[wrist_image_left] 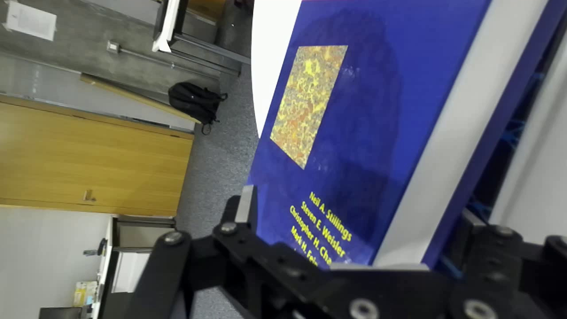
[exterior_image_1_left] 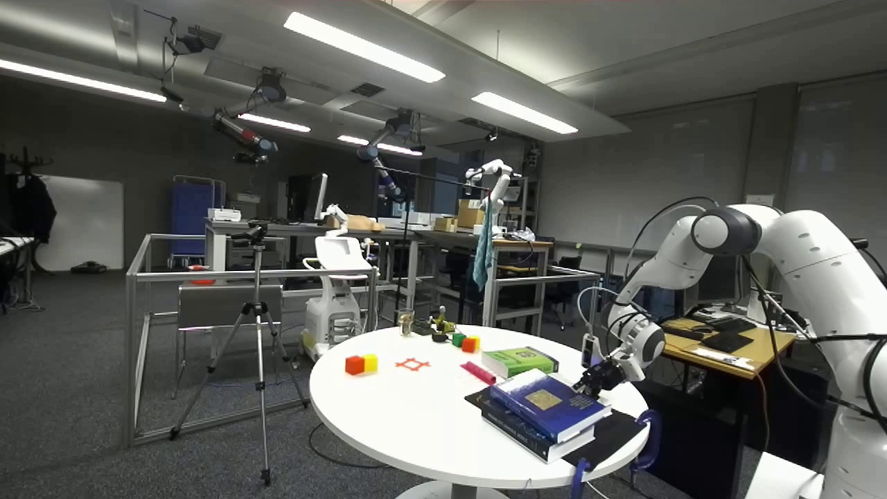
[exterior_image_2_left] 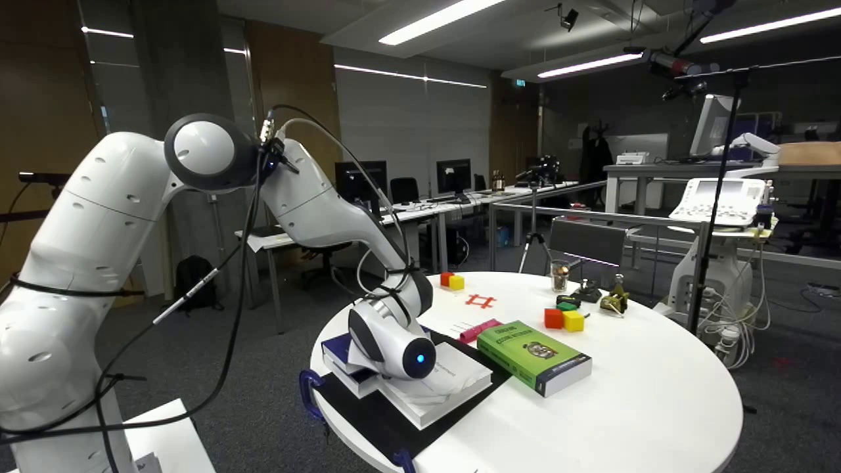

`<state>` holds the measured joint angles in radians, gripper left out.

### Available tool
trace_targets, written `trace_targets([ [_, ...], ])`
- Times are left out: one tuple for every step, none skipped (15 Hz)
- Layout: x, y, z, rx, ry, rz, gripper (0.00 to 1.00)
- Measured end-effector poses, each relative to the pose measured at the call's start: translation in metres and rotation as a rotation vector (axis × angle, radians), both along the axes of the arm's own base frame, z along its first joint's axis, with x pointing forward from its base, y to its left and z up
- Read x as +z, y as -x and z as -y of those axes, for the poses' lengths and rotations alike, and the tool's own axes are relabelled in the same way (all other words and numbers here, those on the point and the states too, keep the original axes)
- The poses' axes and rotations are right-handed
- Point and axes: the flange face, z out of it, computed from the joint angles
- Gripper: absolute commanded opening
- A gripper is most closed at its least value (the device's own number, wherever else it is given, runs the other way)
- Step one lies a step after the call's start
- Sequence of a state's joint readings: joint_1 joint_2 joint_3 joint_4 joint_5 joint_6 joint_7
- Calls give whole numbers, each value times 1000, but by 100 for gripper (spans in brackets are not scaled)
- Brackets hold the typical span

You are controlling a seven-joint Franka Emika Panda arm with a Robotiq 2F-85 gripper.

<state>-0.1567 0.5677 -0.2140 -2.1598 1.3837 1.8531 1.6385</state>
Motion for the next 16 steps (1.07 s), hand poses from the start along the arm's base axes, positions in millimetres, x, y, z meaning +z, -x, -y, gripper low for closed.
trace_targets([
  [2,2,-2,5,25,11,100],
  [4,4,-3,8,48,20,100],
  [6,6,-4,9,69,26,100],
  [7,8,-5,11,88,35,100],
  [9,10,-6,13,107,43,100],
  [9,12,-7,18,126,53,100],
  [11,13,-8,24,151,67,100],
  [13,14,-9,31,175,81,100],
  [14,15,-10,38,201,95,100],
  [16,16,-11,44,227,107,100],
  [17,17,-12,50,249,117,100],
  [19,18,-12,56,270,125,100],
  [20,19,-13,60,288,132,100],
  [21,19,-13,64,307,139,100],
  [21,20,-13,69,328,145,100],
  [21,20,-11,73,351,150,100],
])
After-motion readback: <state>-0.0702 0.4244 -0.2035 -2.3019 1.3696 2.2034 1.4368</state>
